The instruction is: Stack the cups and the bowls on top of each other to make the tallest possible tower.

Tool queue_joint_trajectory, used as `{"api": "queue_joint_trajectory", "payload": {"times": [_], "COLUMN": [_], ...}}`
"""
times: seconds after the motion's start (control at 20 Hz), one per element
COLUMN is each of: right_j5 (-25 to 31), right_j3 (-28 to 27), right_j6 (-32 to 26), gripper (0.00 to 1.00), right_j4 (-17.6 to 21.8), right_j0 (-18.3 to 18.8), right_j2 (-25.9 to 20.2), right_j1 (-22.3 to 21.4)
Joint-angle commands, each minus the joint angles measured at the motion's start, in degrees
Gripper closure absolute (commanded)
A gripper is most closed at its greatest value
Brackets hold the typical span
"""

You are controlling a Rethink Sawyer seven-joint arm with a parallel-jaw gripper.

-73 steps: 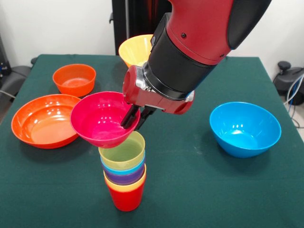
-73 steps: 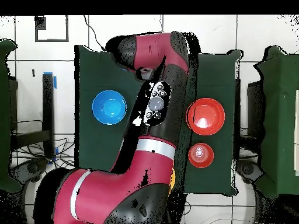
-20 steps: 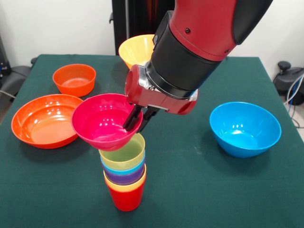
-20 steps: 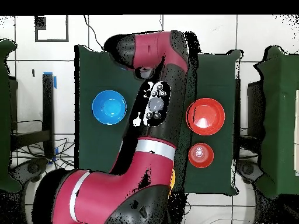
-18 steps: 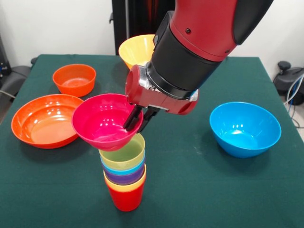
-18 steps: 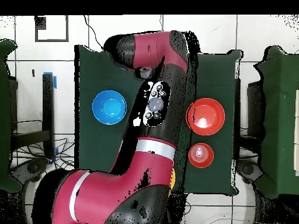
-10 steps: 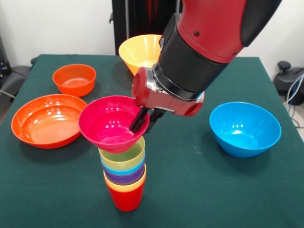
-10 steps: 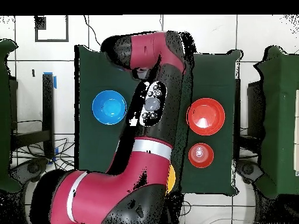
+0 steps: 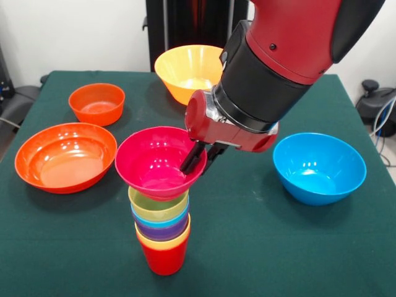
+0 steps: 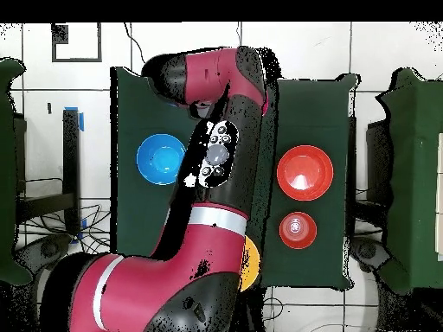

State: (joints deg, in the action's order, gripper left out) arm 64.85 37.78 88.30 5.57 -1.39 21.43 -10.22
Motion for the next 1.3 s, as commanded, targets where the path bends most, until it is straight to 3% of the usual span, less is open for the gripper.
{"api": "queue_joint_trajectory", "payload": {"times": [0.05,1.3], "right_j5": [-4.22,-5.99], "right_j3": [3.99,7.49], "right_j6": [6.73,3.21], "gripper": [1.0,1.0], "right_j4": [0.13,1.18], "right_j0": [-0.7,-0.34], "right_j2": [-5.59,-5.04], "right_j1": [2.53,0.94]}}
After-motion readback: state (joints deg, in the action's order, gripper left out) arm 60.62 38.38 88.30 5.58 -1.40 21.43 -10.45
